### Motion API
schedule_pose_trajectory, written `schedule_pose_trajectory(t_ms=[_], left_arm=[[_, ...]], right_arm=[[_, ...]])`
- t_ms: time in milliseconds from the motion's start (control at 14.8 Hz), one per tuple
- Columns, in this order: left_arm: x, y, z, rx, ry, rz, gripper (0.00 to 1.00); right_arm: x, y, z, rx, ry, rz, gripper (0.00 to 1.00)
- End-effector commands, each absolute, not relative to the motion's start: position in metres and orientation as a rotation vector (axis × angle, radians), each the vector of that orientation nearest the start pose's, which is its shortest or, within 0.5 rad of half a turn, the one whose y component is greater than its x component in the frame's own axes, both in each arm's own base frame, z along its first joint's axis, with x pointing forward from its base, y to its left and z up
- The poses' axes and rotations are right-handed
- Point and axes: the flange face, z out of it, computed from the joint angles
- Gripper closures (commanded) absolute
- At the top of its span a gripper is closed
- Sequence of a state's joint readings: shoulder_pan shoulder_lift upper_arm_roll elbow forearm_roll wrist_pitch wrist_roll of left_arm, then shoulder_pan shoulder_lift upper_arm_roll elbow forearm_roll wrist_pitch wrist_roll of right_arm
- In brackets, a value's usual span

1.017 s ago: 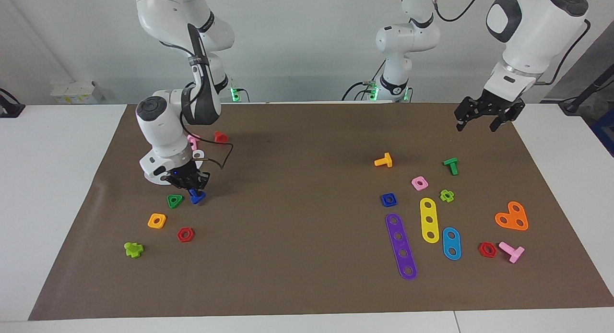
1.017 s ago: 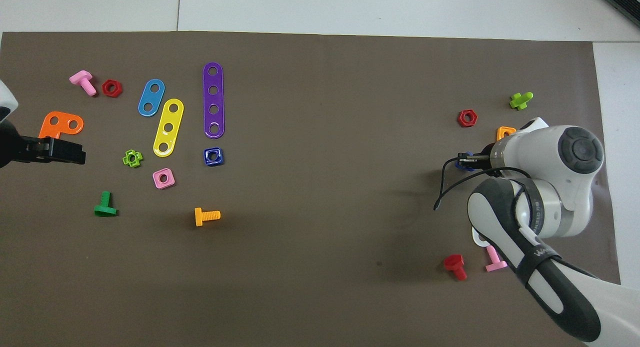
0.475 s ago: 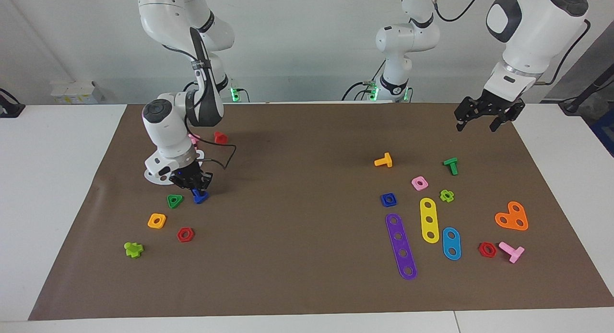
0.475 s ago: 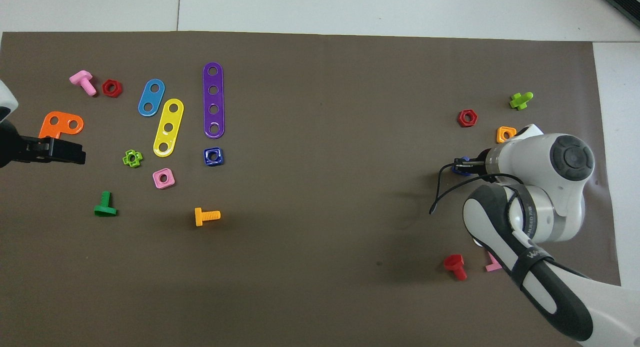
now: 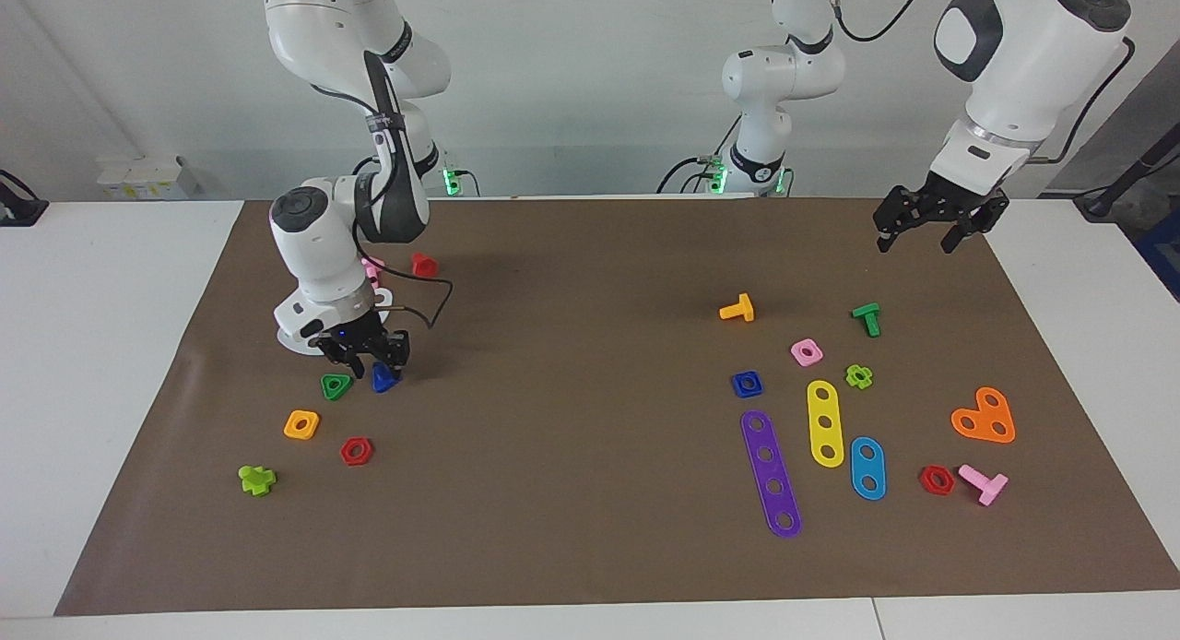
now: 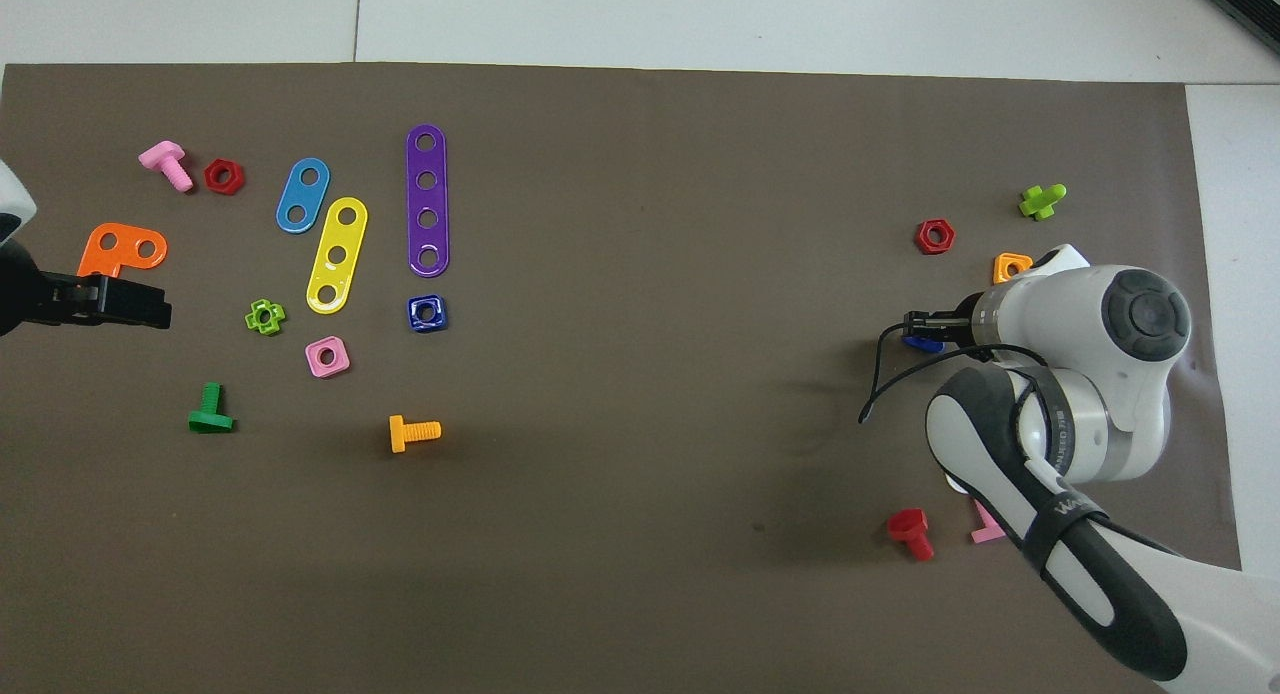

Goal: Unscrew and place screws in storage area

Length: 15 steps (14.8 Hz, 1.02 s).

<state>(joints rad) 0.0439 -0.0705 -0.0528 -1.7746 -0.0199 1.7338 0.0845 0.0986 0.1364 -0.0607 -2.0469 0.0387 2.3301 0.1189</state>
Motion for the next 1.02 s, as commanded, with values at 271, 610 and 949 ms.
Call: schedule_pose_trajectory(t_ms=[271, 610, 949], left_arm=[[0.534, -0.005, 0.583, -3.143, 0.137, -0.058, 0.00], [0.534, -0.005, 0.583, -3.143, 0.137, -0.058, 0.00], [0.534, -0.005, 0.583, -3.143, 0.137, -0.058, 0.00]], right_arm=[[0.576, 0.012, 0.540, -3.109, 0.244, -0.062, 0.00], [0.540, 0.004, 0.614, -3.122, 0.154, 0.040, 0.00], [0.534, -0.009, 0.612, -3.110, 0.162, 0.080, 0.00]])
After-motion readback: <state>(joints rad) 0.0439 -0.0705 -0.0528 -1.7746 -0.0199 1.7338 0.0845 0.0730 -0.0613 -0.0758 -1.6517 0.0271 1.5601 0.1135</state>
